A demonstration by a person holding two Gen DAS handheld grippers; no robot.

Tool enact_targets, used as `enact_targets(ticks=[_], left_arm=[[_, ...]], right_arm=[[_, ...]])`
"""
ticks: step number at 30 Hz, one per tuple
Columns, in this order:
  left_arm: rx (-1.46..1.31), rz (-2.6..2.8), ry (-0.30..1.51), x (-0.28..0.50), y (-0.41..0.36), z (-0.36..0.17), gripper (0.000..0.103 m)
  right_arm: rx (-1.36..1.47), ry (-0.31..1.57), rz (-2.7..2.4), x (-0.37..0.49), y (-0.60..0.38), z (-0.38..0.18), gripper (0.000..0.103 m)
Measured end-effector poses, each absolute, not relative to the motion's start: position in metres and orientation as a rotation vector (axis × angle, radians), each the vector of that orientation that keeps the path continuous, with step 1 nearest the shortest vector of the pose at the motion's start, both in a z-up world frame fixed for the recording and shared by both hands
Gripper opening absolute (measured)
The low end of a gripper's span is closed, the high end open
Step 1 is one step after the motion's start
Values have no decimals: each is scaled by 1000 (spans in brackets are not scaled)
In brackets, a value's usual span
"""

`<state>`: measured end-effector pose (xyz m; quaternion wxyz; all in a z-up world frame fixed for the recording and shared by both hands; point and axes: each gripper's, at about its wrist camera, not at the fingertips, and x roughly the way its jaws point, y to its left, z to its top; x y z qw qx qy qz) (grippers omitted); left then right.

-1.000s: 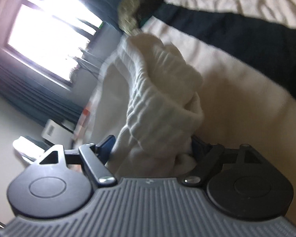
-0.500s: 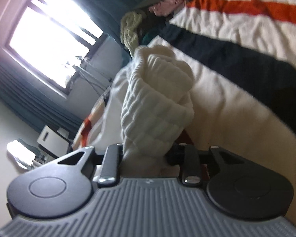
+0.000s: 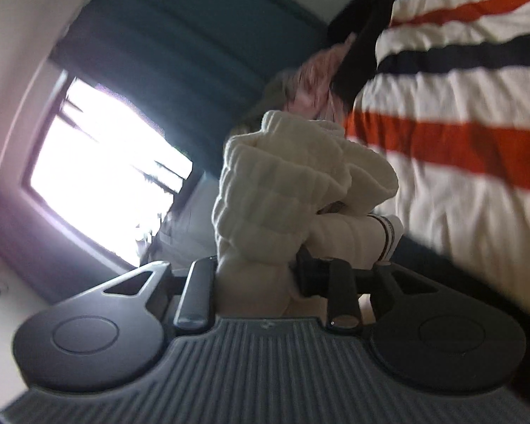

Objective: Fold clothes

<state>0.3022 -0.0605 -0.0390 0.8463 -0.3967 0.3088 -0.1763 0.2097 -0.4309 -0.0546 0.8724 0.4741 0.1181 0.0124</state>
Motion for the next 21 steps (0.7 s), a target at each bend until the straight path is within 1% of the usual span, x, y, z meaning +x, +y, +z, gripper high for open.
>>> enact_targets(ticks=[5,11,15,18,21], left_arm=[[-821,-459,605,387,-142,-42,33],[-778,-563,597,461,-226,-81,32],[-695,-608,610,473,-248,-124,32],[-603,-608,631,463,-249,-150,32],[-485,-606,652,455,-248,-165,34]], right_arm=[[974,114,-36,247,-484,-59,30],[978,-9,-129,267,-529,-109,30],[1007,21,-200,258,-531,-163,30],[1081,74,-254,250,-525,-196,30],[1065,149,-298,241,-516,-207,31]])
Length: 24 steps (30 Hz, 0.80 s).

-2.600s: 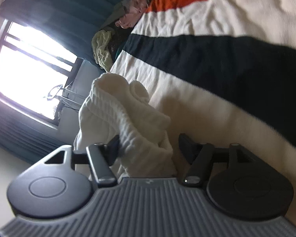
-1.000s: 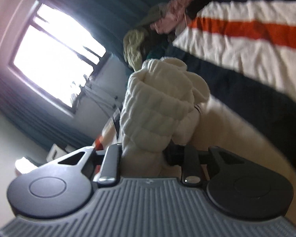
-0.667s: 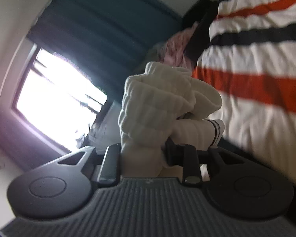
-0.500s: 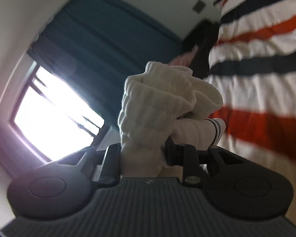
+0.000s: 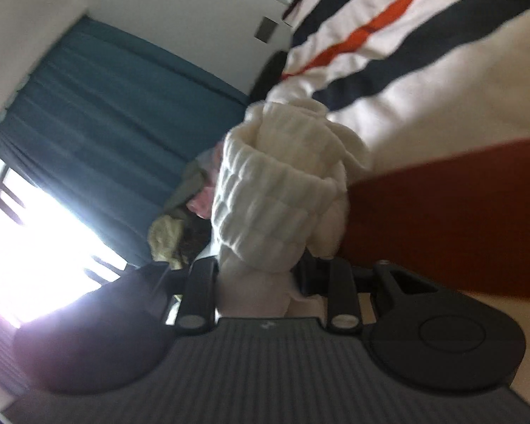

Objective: Fold clothes

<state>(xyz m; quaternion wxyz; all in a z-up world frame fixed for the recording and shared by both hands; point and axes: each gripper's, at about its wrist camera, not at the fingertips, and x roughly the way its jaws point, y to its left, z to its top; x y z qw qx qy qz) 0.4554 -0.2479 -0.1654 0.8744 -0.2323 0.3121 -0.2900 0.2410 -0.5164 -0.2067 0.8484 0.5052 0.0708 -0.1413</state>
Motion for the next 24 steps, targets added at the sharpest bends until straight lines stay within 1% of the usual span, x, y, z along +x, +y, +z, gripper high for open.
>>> enact_targets(ticks=[2,4,6,8,10,14,16,19,21,24], left_arm=[[-427,-590,685,450,-246,-175,40],[-363,-570,693,443,-243,-182,52],[-312,-549,683,431,-239,-181,57],[-295,-532,699,420,-233,-174,58],[-281,-517,707,402,-222,-153,58],[-277,-502,685,357,-206,-96,60],[-276,-524,644,328,-200,-64,68],[-265,-557,586,283,-193,-18,72],[-233,-561,554,252,-193,10,73],[-176,-563,487,204,-191,45,77]], right_arm=[[1046,220,-321,234,-511,-211,35],[1096,285,-328,226,-510,-221,41],[1122,329,-335,222,-510,-220,42],[1118,378,-356,215,-511,-210,42],[1088,414,-383,200,-506,-190,42],[1005,391,-352,159,-486,-146,42],[936,401,-340,142,-475,-120,42],[845,380,-310,116,-459,-78,42],[783,362,-288,98,-447,-48,42],[678,331,-261,70,-426,-6,42]])
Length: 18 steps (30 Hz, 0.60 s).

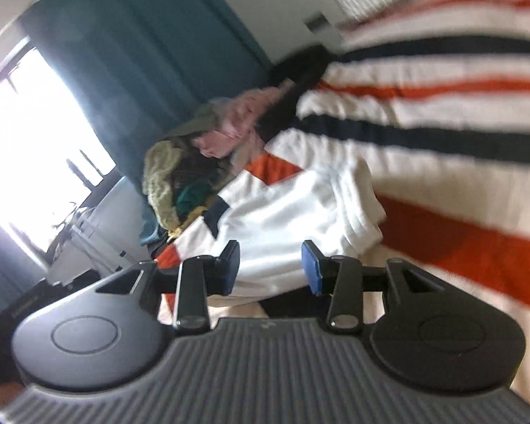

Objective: Fold clothes

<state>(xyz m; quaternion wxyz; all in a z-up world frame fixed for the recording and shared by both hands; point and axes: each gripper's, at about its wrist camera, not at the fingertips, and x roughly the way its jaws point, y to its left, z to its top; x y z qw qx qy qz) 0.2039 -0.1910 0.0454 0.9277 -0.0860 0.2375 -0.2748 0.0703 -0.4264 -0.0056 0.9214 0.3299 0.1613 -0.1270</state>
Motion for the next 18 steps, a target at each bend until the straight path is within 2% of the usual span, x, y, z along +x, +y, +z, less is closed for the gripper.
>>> enact_targets(ticks=[4,9,11,13,15,18], left_arm=[[-125,-574,438,146,-186,77,85],[-55,-542,383,89,-175,101,92],[-34,-532,359,72,-170,106,94],[-17,-524,342,56,-164,110,99],[-12,-527,327,40,-158,111,103],[-3,-543,309,18,-152,110,103]], right_arm=[[556,312,-224,44,-405,37,43],[444,287,-206,8,-376,64,44],[412,274,-200,-2,-367,69,57],[390,247,-197,-12,-360,70,85],[363,211,-213,-20,-353,69,91],[302,176,-255,-29,-341,66,91]])
